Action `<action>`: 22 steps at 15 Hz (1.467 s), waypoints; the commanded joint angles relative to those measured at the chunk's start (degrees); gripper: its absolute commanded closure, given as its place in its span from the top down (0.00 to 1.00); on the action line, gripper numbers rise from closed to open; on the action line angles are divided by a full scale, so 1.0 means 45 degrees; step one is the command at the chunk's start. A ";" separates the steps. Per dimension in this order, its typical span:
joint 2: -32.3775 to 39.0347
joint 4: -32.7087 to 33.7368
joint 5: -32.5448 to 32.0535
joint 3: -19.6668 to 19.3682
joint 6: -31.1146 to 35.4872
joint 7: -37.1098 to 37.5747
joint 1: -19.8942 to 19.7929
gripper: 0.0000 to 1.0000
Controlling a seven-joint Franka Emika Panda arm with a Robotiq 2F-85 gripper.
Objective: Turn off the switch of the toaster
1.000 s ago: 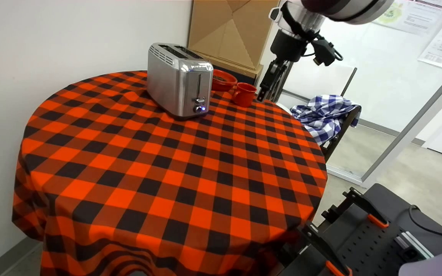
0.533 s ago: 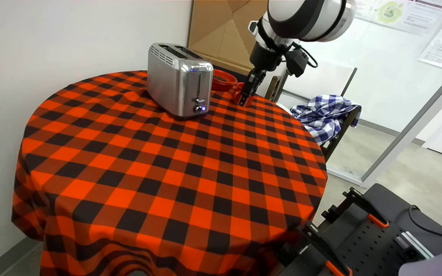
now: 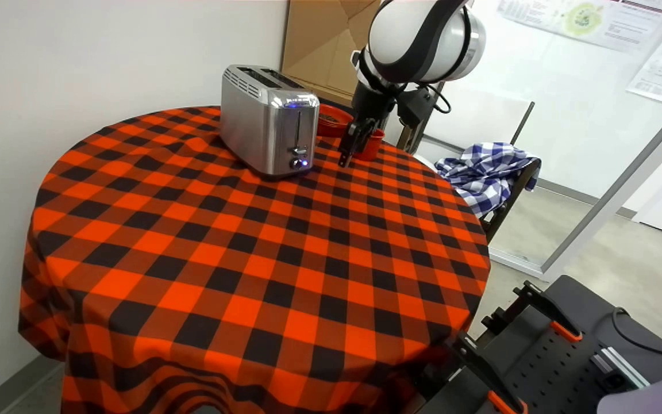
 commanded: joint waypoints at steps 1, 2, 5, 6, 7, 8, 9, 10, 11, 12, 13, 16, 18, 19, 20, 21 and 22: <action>0.1083 0.1147 -0.0524 0.0113 0.0302 0.0841 -0.0102 1.00; 0.1296 0.1358 -0.0611 0.0093 0.0356 0.0960 -0.0064 1.00; 0.1863 0.1881 -0.0905 -0.0008 0.0617 0.1344 0.0064 1.00; 0.2004 0.1990 -0.0987 -0.0047 0.0720 0.1449 0.0097 1.00; 0.2198 0.2124 -0.1058 -0.0072 0.0866 0.1557 0.0118 1.00; 0.2320 0.2211 -0.1118 -0.0088 0.0972 0.1623 0.0122 1.00; 0.2450 0.2260 -0.1183 -0.0145 0.1176 0.1763 0.0156 1.00; 0.2569 0.2302 -0.1168 -0.0107 0.1442 0.1811 0.0110 1.00; 0.2662 0.2335 -0.1138 -0.0069 0.1703 0.1872 0.0064 1.00; 0.2719 0.2324 -0.1052 0.0045 0.1969 0.1857 -0.0041 1.00; 0.2778 0.2315 -0.1016 0.0097 0.2281 0.1859 -0.0095 1.00; 0.2906 0.2242 -0.1013 0.0155 0.3026 0.1855 -0.0159 1.00; 0.2955 0.2163 -0.0993 0.0246 0.3487 0.1828 -0.0239 1.00; 0.2996 0.2138 -0.0981 0.0316 0.3690 0.1809 -0.0296 1.00; 0.3028 0.2120 -0.0988 0.0354 0.3839 0.1801 -0.0324 1.00; 0.3084 0.2125 -0.0996 0.0395 0.3956 0.1792 -0.0351 1.00; 0.3116 0.2122 -0.0989 0.0441 0.4028 0.1789 -0.0388 1.00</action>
